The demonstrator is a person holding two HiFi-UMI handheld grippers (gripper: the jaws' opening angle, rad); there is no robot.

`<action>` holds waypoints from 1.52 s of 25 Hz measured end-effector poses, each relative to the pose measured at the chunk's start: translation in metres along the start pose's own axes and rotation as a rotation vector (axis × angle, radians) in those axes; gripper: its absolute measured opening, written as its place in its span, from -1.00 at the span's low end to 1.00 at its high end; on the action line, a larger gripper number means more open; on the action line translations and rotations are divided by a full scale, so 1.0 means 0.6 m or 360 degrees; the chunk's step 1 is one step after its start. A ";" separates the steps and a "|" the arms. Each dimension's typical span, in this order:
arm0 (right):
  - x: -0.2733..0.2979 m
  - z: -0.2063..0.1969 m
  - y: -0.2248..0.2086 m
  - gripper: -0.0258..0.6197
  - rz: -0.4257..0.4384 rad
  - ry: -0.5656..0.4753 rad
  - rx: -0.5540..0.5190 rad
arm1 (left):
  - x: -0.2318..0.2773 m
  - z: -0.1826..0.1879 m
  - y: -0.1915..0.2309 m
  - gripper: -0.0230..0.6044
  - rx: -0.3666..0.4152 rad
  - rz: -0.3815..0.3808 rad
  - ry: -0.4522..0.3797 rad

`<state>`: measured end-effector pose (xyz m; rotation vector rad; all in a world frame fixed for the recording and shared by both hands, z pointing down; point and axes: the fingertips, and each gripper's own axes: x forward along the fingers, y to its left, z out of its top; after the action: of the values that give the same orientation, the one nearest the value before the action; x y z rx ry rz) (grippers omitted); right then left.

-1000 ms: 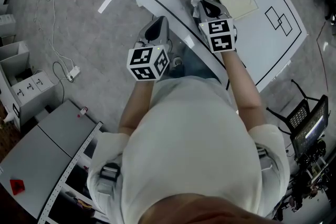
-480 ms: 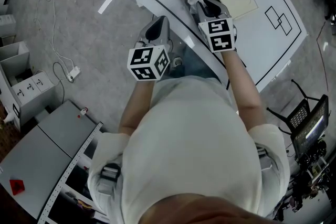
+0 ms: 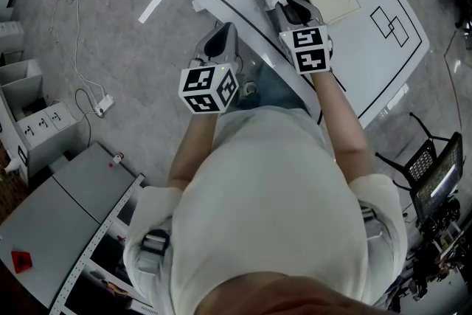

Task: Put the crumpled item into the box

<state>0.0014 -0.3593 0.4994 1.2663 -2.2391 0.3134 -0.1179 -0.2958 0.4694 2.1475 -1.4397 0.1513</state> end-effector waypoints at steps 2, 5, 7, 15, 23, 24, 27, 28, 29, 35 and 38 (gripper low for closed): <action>-0.008 0.002 0.002 -0.65 -0.0004 -0.0015 -0.0001 | -0.004 0.001 -0.002 -0.93 0.0001 0.0000 -0.0009; -0.021 0.007 0.008 -0.65 -0.0005 -0.0046 0.0007 | -0.011 0.001 -0.005 -0.93 0.0005 -0.0004 -0.0017; -0.034 0.011 0.012 -0.65 -0.0008 -0.0074 0.0018 | -0.018 0.000 -0.008 -0.93 0.0007 -0.0008 -0.0022; -0.101 0.027 0.042 -0.73 -0.0003 -0.0212 0.0069 | -0.045 -0.001 -0.025 -0.93 0.0030 -0.0033 -0.0050; -0.182 0.043 0.069 -0.91 -0.0034 -0.0380 0.0098 | -0.077 -0.005 -0.053 -0.93 0.0061 -0.0061 -0.0082; -0.191 0.043 0.071 -0.91 -0.0037 -0.0395 0.0100 | -0.081 -0.005 -0.057 -0.93 0.0066 -0.0066 -0.0089; -0.219 0.044 0.085 -0.91 -0.0035 -0.0449 0.0113 | -0.095 -0.004 -0.070 -0.93 0.0080 -0.0082 -0.0109; -0.229 0.044 0.091 -0.92 -0.0031 -0.0467 0.0118 | -0.101 -0.006 -0.073 -0.93 0.0083 -0.0086 -0.0113; -0.239 0.043 0.097 -0.91 -0.0028 -0.0485 0.0123 | -0.107 -0.007 -0.077 -0.93 0.0086 -0.0090 -0.0117; -0.285 0.027 0.119 -0.92 -0.0023 -0.0554 0.0152 | -0.135 -0.014 -0.096 -0.93 0.0104 -0.0107 -0.0138; -0.304 0.022 0.126 -0.92 -0.0023 -0.0579 0.0165 | -0.145 -0.019 -0.102 -0.93 0.0109 -0.0115 -0.0143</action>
<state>0.0076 -0.1941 0.3909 1.4930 -2.5422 0.2085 -0.0983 -0.2015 0.4227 2.2851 -1.4230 0.0791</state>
